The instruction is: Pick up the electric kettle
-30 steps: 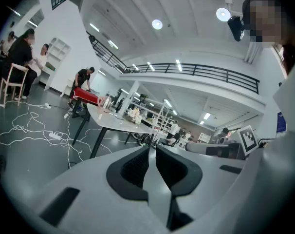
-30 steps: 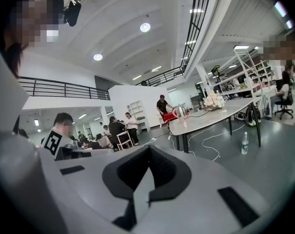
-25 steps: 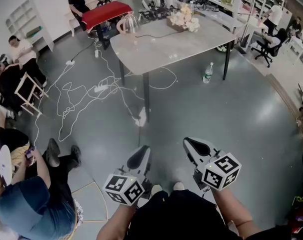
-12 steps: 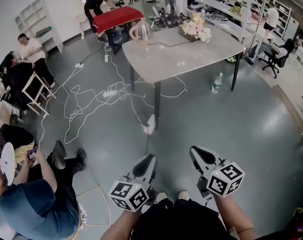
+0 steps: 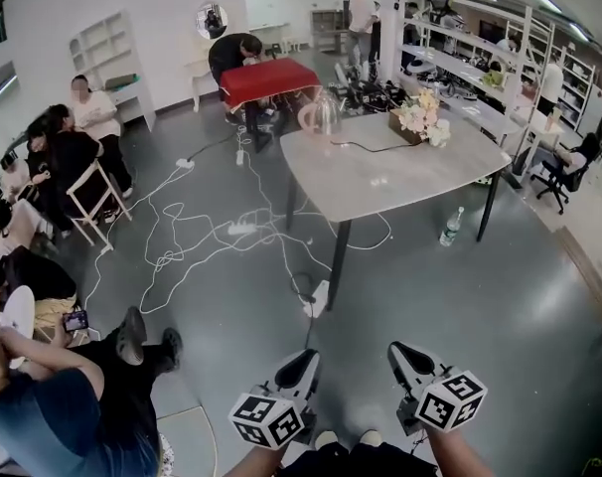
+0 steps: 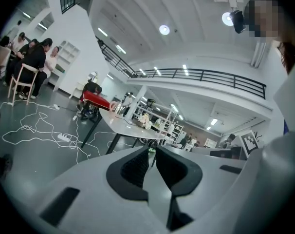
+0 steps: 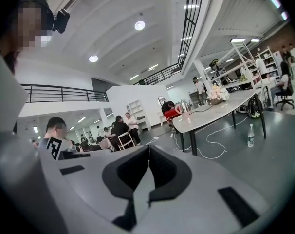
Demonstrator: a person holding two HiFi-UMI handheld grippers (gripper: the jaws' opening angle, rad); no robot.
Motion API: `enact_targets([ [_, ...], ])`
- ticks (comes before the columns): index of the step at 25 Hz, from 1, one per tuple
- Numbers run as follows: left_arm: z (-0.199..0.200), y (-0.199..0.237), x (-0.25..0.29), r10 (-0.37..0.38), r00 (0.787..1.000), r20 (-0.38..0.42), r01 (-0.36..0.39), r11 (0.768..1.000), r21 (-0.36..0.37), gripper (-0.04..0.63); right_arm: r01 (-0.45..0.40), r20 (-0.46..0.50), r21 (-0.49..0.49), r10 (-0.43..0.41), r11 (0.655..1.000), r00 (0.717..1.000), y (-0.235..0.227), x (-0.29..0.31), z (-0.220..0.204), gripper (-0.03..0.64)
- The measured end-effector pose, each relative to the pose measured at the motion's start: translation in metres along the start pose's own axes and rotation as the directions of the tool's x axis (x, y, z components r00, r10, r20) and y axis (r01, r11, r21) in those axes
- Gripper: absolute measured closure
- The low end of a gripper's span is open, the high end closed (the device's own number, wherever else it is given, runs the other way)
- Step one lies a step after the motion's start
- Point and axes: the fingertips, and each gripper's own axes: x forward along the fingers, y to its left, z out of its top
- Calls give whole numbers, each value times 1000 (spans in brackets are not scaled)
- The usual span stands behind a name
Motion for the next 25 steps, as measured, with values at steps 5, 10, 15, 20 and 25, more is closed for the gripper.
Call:
enact_targets([
  [5,7,13,-5,-14,1000,0,14,1000,16,549,-6,2,-18,6,1000,1000,11,17,2,609],
  [10,16,24,-8,-19,1000,13,19,999,28,551,9,14,-26,-9,1000,1000,14,30,5,610],
  [15,21,47,-11,3,1000,26,-4,1000,12,549,20,14,-34,-20,999,1000,17,44,2,609],
  [20,28,66,-5,25,999,37,-25,1000,-3,549,18,-7,-36,-19,999,1000,14,66,3,609],
  [25,40,85,13,44,997,57,-43,999,-14,549,-8,-9,-56,8,998,1000,7,96,16,609],
])
